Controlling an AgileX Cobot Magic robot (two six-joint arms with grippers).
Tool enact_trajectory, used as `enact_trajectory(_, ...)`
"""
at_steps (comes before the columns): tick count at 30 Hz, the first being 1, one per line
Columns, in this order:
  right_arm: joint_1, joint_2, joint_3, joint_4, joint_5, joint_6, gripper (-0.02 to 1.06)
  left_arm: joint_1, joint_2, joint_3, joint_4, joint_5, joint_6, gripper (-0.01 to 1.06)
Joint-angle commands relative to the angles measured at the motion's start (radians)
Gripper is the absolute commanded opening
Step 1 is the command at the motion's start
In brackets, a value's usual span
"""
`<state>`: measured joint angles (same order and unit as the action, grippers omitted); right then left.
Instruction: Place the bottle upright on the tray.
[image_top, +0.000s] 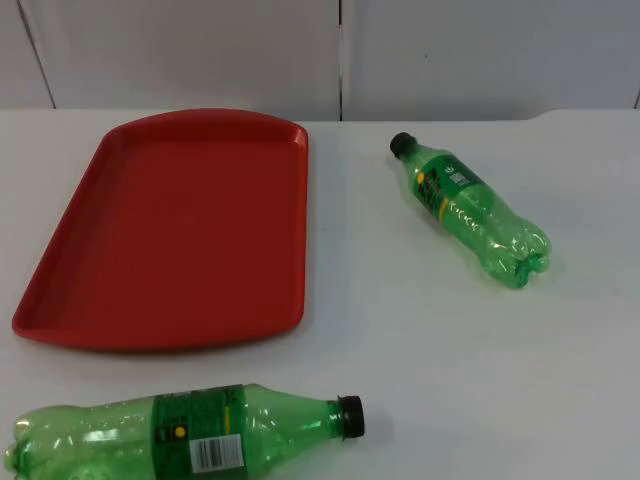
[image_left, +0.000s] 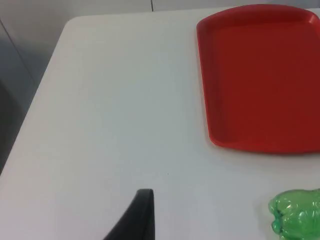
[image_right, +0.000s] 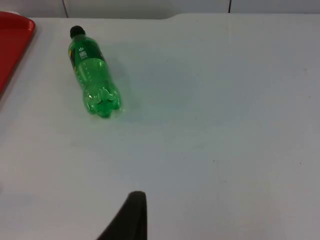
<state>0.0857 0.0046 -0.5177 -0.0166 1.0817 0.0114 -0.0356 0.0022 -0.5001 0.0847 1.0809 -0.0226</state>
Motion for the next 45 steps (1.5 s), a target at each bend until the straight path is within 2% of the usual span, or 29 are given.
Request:
enact_trajectory(1,-0.006,-0.005,0.002,0.000,-0.005,0.000,1.05,0.001,-0.002,-0.009,0.002,-0.006,0.002,1.05)
enact_trajectory(9,-0.006,-0.005,0.002,0.000,-0.005,0.000,1.05,0.001,0.001,-0.091,0.002,-0.006,0.002,1.05)
enact_trajectory(13,-0.006,-0.005,0.002,0.000,-0.005,0.000,1.05,0.001,0.086,-0.150,0.002,-0.006,0.002,1.05)
enact_trajectory(25,-0.006,-0.005,0.002,0.000,-0.005,0.000,1.05,0.001,0.231,-0.175,-0.017,-0.025,0.007,1.05)
enact_trajectory(31,-0.006,-0.005,0.002,0.000,-0.005,0.000,1.05,0.001,0.297,-0.175,-0.034,-0.071,0.037,1.05)
enact_trajectory(45,-0.006,-0.005,0.002,0.000,-0.005,0.000,1.05,0.001,0.540,-0.176,-0.166,-0.154,0.363,1.05)
